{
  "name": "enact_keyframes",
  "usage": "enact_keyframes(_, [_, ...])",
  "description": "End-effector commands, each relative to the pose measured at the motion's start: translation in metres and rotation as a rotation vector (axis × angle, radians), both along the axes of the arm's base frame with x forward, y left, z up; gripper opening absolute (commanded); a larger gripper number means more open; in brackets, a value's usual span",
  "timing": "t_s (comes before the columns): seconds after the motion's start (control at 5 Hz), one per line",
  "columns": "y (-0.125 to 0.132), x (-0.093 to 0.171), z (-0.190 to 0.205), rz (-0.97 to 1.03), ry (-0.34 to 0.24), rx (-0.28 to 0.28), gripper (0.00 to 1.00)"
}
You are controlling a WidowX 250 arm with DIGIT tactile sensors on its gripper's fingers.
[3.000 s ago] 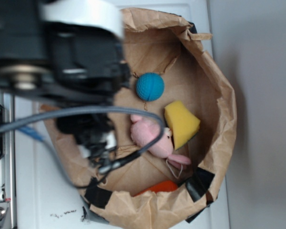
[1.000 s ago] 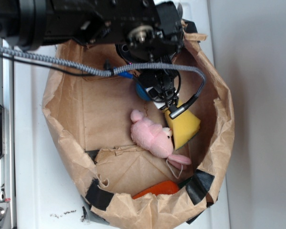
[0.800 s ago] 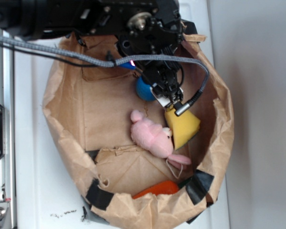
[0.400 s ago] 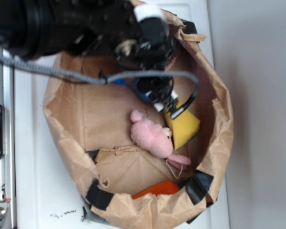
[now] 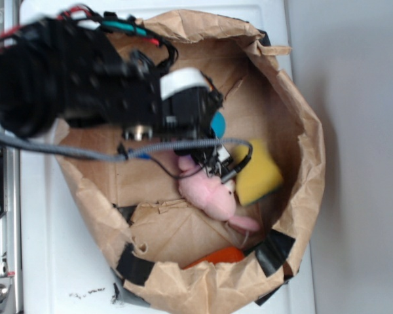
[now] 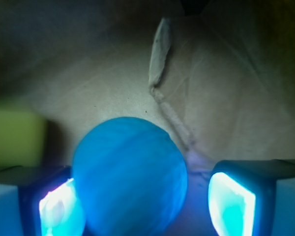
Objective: Grab the blue ball.
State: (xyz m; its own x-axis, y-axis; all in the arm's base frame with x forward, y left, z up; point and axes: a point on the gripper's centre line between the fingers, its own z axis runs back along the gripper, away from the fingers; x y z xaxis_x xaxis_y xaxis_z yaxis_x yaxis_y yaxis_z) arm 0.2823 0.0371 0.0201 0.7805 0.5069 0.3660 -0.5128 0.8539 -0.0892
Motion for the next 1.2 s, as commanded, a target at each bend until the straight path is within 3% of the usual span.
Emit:
enact_keyframes(0.0, [-0.001,0.002,0.004,0.006,0.011,-0.006,0.0])
enact_keyframes(0.4, [-0.002,-0.01,0.041,-0.044,0.064,-0.087,0.0])
enact_keyframes(0.6, [0.003,-0.02,0.08,-0.087,0.13,-0.124,0.0])
enact_keyframes(0.8, [0.003,-0.024,0.119,-0.085,0.181,-0.11,0.0])
enact_keyframes(1.0, [-0.006,-0.028,0.132,-0.094,0.187,-0.061,0.0])
